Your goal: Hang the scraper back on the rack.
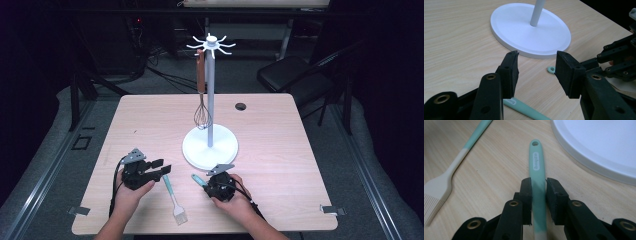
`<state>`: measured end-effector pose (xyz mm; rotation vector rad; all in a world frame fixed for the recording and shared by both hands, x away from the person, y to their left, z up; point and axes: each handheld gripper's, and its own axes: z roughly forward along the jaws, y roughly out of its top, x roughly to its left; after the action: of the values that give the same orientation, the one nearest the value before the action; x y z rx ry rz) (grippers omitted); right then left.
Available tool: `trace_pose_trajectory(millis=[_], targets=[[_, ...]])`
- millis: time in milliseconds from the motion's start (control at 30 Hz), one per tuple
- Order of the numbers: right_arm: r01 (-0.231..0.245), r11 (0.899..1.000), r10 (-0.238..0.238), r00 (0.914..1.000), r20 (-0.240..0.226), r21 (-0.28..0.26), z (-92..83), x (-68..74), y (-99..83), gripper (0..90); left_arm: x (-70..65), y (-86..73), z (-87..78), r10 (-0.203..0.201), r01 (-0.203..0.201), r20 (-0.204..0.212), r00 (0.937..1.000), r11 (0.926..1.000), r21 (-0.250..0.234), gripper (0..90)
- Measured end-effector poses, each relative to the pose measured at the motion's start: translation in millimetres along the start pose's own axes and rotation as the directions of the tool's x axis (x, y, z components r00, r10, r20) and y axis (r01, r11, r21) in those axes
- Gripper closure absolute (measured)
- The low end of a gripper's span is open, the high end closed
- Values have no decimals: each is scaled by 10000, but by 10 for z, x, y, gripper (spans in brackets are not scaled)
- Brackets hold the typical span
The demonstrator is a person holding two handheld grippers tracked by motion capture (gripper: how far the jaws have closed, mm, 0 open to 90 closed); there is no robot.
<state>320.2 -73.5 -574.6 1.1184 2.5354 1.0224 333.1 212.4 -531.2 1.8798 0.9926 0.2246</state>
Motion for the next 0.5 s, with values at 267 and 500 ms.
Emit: trace_pose_trajectory(millis=[267,500], targets=[[409,9991,-410,9989,212,63,24,42,25,764,-14,-1,16,-35,35,121,9999,10000,3,521],[608,9981,-607,9980,193,-75,34,46,18,766,-48,-7,48,39,-40,184,9998,10000,79,506]])
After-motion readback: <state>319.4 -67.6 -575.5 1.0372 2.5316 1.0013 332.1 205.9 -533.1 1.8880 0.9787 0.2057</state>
